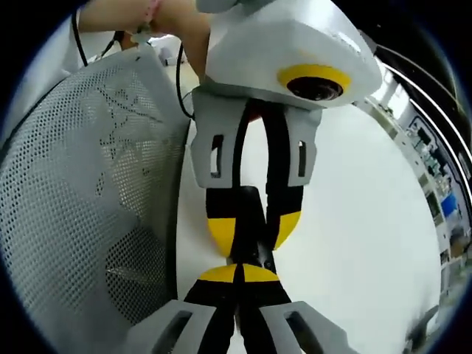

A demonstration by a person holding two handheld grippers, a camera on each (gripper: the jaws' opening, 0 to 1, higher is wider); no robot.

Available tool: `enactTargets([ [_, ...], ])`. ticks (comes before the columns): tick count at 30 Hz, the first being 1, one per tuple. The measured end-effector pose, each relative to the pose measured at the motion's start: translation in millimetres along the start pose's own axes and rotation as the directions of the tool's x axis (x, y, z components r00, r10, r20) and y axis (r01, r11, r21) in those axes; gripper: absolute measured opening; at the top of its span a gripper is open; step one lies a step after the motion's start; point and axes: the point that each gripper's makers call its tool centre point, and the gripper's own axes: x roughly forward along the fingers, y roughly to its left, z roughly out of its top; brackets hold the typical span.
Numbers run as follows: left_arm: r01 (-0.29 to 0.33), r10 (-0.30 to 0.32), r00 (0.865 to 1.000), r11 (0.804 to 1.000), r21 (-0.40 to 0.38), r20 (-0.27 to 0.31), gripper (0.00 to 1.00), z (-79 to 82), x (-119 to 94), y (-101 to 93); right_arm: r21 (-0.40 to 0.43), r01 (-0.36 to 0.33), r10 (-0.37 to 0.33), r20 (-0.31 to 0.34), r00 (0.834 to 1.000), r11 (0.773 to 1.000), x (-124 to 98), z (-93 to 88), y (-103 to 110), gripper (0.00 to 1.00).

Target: Press the specified remote control buttons in sequence, fully releasing each button before pressing the next.

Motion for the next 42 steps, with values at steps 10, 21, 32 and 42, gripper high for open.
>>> enactTargets([
  [10, -0.010, 0.011, 1.000, 1.000, -0.018, 0.026, 0.24, 0.0, -0.7, -0.7, 0.126, -0.008, 0.005, 0.025, 1.000, 0.992, -3.5, -1.4, -15.2, 0.00],
  [21, -0.006, 0.007, 0.999, 1.000, -0.024, 0.037, 0.24, 0.4, -0.4, -0.4, 0.036, -0.006, 0.008, -0.071, 0.997, 0.999, -0.1, -0.5, -16.0, 0.00],
  [32, -0.006, 0.007, 0.999, 1.000, -0.022, 0.054, 0.24, 0.5, -1.1, -0.5, 0.142, -0.025, 0.029, -0.024, 0.999, 0.990, -0.5, -0.2, -18.8, 0.00],
  [42, -0.019, 0.021, 0.997, 0.999, -0.026, 0.070, 0.24, 0.9, -1.1, 0.4, 0.269, -0.064, 0.059, 0.027, 0.998, 0.961, -3.2, -4.3, -27.7, 0.00],
])
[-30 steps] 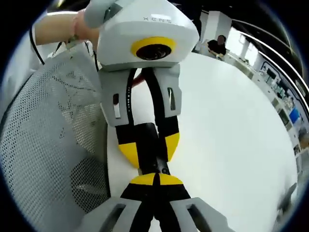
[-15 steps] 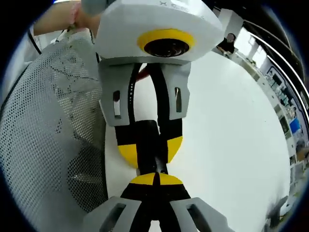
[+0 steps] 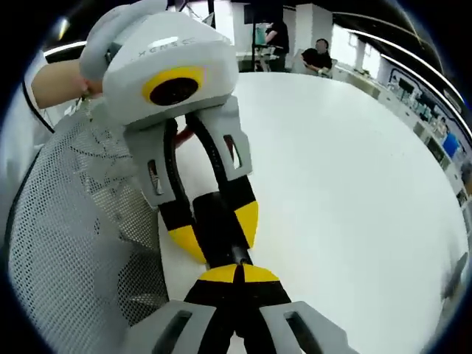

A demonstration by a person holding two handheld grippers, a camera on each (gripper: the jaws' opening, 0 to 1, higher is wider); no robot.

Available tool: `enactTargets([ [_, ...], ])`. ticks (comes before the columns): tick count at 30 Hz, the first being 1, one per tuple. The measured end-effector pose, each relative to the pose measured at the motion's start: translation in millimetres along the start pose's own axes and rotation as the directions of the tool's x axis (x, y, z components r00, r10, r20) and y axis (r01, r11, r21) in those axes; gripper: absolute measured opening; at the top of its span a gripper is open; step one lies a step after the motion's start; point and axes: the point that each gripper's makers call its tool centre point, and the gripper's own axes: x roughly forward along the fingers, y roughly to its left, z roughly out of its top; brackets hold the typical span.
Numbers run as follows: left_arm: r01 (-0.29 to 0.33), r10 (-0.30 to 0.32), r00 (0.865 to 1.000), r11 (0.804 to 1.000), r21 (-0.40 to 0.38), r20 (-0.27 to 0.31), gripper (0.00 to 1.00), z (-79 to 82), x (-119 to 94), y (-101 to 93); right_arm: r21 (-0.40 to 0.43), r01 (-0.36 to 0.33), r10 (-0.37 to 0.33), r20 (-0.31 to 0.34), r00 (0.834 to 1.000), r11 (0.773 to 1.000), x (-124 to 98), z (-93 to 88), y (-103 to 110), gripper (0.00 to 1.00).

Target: Press the specified remote control buttons in sequence, fully releasing each button before pressing the next.

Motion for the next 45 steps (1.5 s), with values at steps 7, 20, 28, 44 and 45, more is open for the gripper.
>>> enactTargets([
  [7, 0.000, 0.001, 1.000, 1.000, -0.008, 0.007, 0.24, 0.7, -0.1, 0.2, -0.094, -0.050, 0.048, -0.023, 0.999, 0.994, -1.9, 3.2, 14.5, 0.00],
  [20, 0.000, 0.000, 1.000, 1.000, -0.007, 0.011, 0.24, 1.0, -0.4, -0.1, -0.193, -0.020, 0.007, -0.065, 0.998, 0.981, 4.5, 2.7, 15.5, 0.00],
  [28, -0.002, 0.002, 1.000, 1.000, -0.006, 0.014, 0.24, 0.9, -0.4, -0.5, -0.057, -0.050, 0.048, -0.045, 0.998, 0.997, 0.9, 2.5, 4.2, 0.00],
  [44, -0.011, 0.011, 0.999, 1.000, -0.020, 0.041, 0.24, 0.9, -0.3, 0.0, -0.017, -0.106, 0.101, -0.178, 0.979, 0.994, 11.9, 5.8, 0.0, 0.00],
  [45, -0.011, 0.012, 0.999, 1.000, -0.020, 0.042, 0.24, 1.0, -0.4, 0.0, -0.022, -0.099, 0.093, -0.186, 0.978, 0.995, 11.8, 5.6, 0.2, 0.00],
])
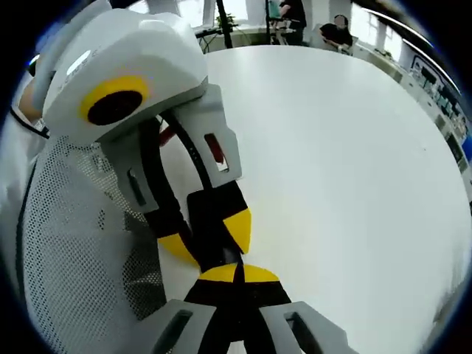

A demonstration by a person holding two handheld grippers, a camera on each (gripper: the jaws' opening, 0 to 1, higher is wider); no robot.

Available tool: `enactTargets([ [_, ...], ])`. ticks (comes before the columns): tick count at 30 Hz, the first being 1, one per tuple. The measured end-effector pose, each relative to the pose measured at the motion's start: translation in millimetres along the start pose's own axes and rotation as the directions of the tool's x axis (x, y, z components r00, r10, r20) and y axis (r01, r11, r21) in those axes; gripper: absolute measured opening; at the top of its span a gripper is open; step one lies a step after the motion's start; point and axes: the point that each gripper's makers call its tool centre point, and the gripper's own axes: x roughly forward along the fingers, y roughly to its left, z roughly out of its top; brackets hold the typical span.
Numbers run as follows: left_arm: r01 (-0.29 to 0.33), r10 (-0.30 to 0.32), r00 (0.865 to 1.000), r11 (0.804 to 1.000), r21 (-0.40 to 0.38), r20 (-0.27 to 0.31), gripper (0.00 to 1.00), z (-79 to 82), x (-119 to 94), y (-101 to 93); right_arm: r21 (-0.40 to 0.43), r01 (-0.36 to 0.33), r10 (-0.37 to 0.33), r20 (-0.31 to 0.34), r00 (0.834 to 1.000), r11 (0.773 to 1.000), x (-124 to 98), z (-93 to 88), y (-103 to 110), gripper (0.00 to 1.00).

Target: Press the specified remote control buttons in sequence, fully releasing each button before pressing the next.

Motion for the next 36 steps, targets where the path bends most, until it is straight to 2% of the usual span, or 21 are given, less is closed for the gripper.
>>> enactTargets([
  [4, 0.000, 0.000, 1.000, 1.000, -0.004, 0.005, 0.24, 0.2, -0.4, -0.2, 0.001, 0.016, -0.016, -0.008, 1.000, 1.000, -0.8, -1.0, -0.9, 0.00],
  [8, -0.002, 0.002, 1.000, 1.000, -0.005, 0.005, 0.24, 0.4, -0.3, -0.5, 0.040, 0.003, -0.005, 0.074, 0.997, 0.999, -4.8, -0.9, 0.7, 0.00],
  [10, -0.003, 0.003, 1.000, 1.000, -0.006, 0.006, 0.24, 0.4, -0.1, -0.3, 0.056, -0.020, 0.012, 0.138, 0.990, 0.998, -6.5, 5.0, 9.8, 0.00],
  [12, -0.003, 0.003, 1.000, 1.000, -0.008, 0.008, 0.24, 0.5, 0.0, -0.3, 0.039, -0.033, 0.026, 0.168, 0.985, 0.999, -7.6, 7.9, 18.0, 0.00],
  [15, -0.002, 0.002, 1.000, 1.000, -0.009, 0.009, 0.24, 0.5, 0.2, -0.3, -0.011, 0.008, -0.006, 0.141, 0.990, 1.000, -3.8, 3.8, 17.7, 0.00],
  [16, -0.002, 0.002, 1.000, 1.000, -0.009, 0.008, 0.24, 0.4, 0.3, -0.2, -0.031, 0.024, -0.019, 0.150, 0.988, 0.999, -4.2, 6.0, 15.4, 0.00],
  [17, -0.002, 0.002, 1.000, 1.000, -0.009, 0.009, 0.24, 0.5, 0.4, -0.1, -0.018, 0.015, -0.013, 0.144, 0.990, 1.000, -4.2, 6.0, 17.4, 0.00],
  [22, 0.001, -0.001, 1.000, 1.000, -0.014, 0.013, 0.24, 0.2, 0.4, 0.5, -0.098, 0.049, -0.037, 0.121, 0.992, 0.994, -3.5, 5.5, 17.0, 0.00],
  [25, 0.006, -0.006, 1.000, 1.000, -0.022, 0.018, 0.24, 0.4, -0.1, 0.6, -0.177, 0.084, -0.067, 0.101, 0.993, 0.981, -1.8, 5.6, 17.2, 0.00],
  [29, 0.014, -0.014, 1.000, 1.000, -0.023, 0.013, 0.24, 0.0, 0.0, 0.9, -0.268, 0.095, -0.075, 0.081, 0.994, 0.959, -0.6, 6.1, 17.6, 0.00],
  [34, 0.018, -0.018, 1.000, 1.000, -0.019, 0.009, 0.24, 0.0, -0.4, 0.0, -0.240, 0.072, -0.049, 0.102, 0.994, 0.968, -2.1, 5.8, 16.8, 0.00],
  [36, 0.019, -0.019, 1.000, 1.000, -0.018, 0.009, 0.24, 0.0, -0.4, -0.1, -0.196, 0.050, -0.024, 0.132, 0.991, 0.979, -3.2, 5.8, 18.0, 0.00],
])
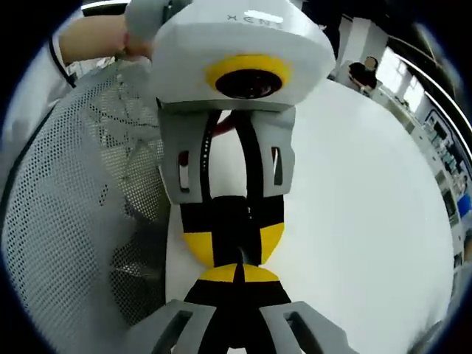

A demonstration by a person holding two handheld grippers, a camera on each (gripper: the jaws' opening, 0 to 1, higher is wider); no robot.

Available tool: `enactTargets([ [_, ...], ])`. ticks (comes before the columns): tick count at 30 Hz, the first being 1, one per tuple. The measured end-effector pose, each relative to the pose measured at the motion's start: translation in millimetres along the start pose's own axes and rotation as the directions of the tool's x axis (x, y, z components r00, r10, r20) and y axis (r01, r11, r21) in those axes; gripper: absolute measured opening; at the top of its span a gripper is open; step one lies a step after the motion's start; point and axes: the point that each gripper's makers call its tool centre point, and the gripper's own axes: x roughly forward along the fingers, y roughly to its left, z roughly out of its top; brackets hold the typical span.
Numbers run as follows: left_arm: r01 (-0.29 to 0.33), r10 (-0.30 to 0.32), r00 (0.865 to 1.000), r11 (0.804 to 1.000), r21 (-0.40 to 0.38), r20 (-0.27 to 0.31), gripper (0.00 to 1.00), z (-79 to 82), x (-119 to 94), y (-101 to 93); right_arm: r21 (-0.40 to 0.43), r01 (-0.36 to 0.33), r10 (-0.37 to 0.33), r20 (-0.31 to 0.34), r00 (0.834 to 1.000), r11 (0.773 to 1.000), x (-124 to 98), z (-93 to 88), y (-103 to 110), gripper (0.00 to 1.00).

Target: Press the specified remote control buttons in sequence, fully releasing each button before pressing the next.

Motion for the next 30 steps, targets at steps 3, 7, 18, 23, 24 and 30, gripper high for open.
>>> enactTargets([
  [3, 0.007, -0.007, 1.000, 1.000, 0.004, -0.002, 0.24, -0.1, -0.2, -0.3, -0.008, 0.003, -0.003, 0.006, 1.000, 1.000, 0.0, 0.2, 1.4, 0.00],
  [7, 0.024, -0.024, 1.000, 1.000, 0.019, -0.004, 0.24, -0.8, -0.5, -0.7, -0.100, 0.007, -0.007, 0.002, 1.000, 0.995, 2.5, 6.3, 4.9, 0.00],
  [18, 0.063, -0.062, 0.998, 0.997, 0.049, -0.022, 0.24, -1.6, -0.9, -1.4, -0.224, 0.024, -0.041, -0.072, 0.997, 0.974, 6.7, 5.8, 1.5, 0.00],
  [23, 0.067, -0.066, 0.998, 0.997, 0.045, -0.018, 0.24, -1.6, -0.7, -0.8, -0.199, 0.022, -0.036, -0.069, 0.997, 0.980, 7.7, 5.6, 0.1, 0.00],
  [24, 0.068, -0.067, 0.998, 0.997, 0.044, -0.017, 0.24, -1.6, -0.6, -0.7, -0.205, 0.026, -0.041, -0.069, 0.997, 0.979, 7.8, 5.4, 0.5, 0.00],
  [30, 0.069, -0.068, 0.998, 0.997, 0.043, -0.015, 0.24, -1.3, -0.6, -0.5, -0.155, 0.037, -0.042, -0.030, 0.999, 0.987, 5.9, 6.1, 0.0, 0.00],
])
